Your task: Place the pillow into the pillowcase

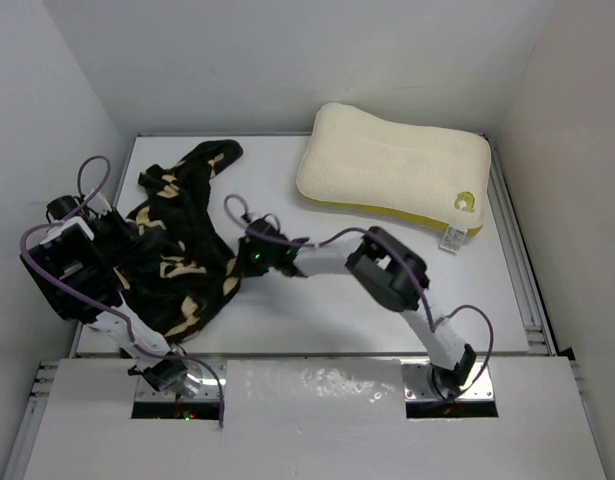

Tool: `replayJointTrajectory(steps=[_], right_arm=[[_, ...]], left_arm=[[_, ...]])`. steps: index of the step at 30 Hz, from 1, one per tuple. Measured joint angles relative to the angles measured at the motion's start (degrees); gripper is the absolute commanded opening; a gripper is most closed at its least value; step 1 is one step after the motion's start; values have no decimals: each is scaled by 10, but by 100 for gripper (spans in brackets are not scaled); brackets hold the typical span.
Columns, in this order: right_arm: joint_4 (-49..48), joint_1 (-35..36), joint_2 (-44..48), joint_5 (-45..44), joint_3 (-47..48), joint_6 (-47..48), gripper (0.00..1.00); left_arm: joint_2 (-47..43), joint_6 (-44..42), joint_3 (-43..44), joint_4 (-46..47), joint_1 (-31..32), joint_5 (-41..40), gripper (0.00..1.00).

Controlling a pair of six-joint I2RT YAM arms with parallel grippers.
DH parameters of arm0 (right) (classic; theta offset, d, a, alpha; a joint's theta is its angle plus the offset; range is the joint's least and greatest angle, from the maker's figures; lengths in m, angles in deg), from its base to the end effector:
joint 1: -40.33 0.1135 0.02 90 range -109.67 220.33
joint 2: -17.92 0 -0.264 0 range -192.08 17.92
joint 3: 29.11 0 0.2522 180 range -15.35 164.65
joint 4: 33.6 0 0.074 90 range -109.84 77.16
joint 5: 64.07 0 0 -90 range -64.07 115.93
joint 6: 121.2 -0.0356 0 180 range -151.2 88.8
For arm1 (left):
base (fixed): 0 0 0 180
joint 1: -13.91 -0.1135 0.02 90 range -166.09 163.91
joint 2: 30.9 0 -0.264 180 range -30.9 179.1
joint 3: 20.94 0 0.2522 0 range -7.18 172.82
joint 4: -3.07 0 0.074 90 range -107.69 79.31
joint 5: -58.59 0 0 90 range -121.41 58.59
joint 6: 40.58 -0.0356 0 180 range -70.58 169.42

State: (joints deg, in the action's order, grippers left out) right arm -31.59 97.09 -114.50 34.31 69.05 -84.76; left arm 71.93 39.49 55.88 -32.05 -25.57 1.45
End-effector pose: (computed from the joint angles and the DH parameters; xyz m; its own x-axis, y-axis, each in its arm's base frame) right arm 0.2668 0.4165 0.1018 -0.9101 0.0633 -0.4095 -0.2689 0.6618 0.6998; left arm 0.2866 0.2111 0.1693 -0.7230 -0.4079 -0.5575 -0.2103 0.8987 -0.3848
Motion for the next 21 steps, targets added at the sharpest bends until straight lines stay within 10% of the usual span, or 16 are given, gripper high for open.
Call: replayJointTrajectory(steps=[9, 16, 19, 21], right_arm=[[110, -282, 1, -30, 201, 62, 0], [125, -281, -23, -38, 233, 60, 0], [138, -259, -48, -44, 244, 55, 26], [146, -256, -56, -50, 244, 50, 65]], left_arm=[[-37, -135, -9, -60, 36, -45, 0], [-92, -293, -100, -135, 54, -52, 2], [-111, -375, -130, -190, 49, -73, 26], [-126, -417, -139, -227, 50, -82, 41]])
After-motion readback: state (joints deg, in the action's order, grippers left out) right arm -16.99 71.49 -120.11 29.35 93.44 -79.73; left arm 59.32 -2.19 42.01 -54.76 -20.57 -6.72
